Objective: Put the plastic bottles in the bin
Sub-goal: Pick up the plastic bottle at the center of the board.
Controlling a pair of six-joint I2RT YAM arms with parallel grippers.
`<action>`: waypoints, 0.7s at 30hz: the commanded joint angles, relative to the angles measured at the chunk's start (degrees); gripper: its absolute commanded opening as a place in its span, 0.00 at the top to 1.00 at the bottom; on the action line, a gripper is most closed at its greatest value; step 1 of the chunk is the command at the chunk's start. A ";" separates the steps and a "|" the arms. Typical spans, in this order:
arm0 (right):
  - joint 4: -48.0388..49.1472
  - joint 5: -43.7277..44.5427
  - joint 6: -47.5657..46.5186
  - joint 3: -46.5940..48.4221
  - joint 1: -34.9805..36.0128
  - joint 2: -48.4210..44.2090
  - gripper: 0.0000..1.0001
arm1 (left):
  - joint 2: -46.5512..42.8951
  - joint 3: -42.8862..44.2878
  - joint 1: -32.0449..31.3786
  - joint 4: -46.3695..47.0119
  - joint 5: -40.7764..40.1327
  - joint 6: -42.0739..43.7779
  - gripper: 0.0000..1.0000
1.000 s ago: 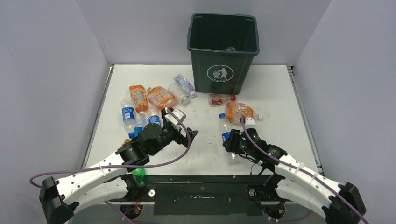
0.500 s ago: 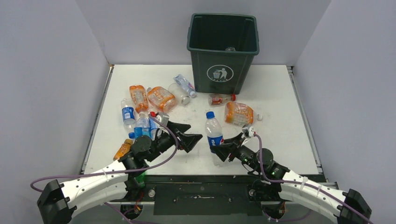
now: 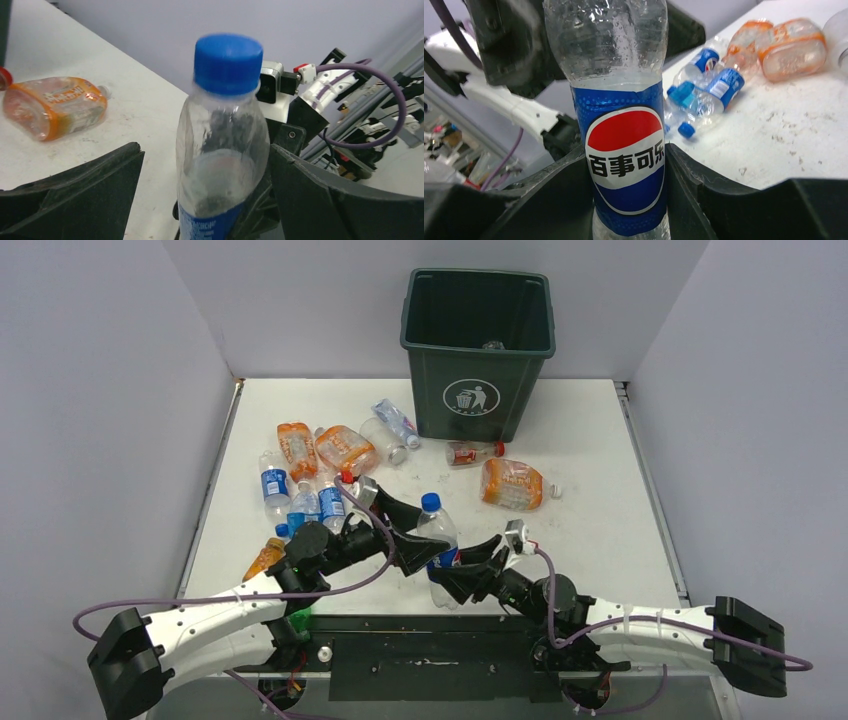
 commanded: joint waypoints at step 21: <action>-27.77 13.33 -4.81 14.64 7.71 -10.70 0.10 | -5.67 11.47 1.58 -18.16 1.14 14.12 0.87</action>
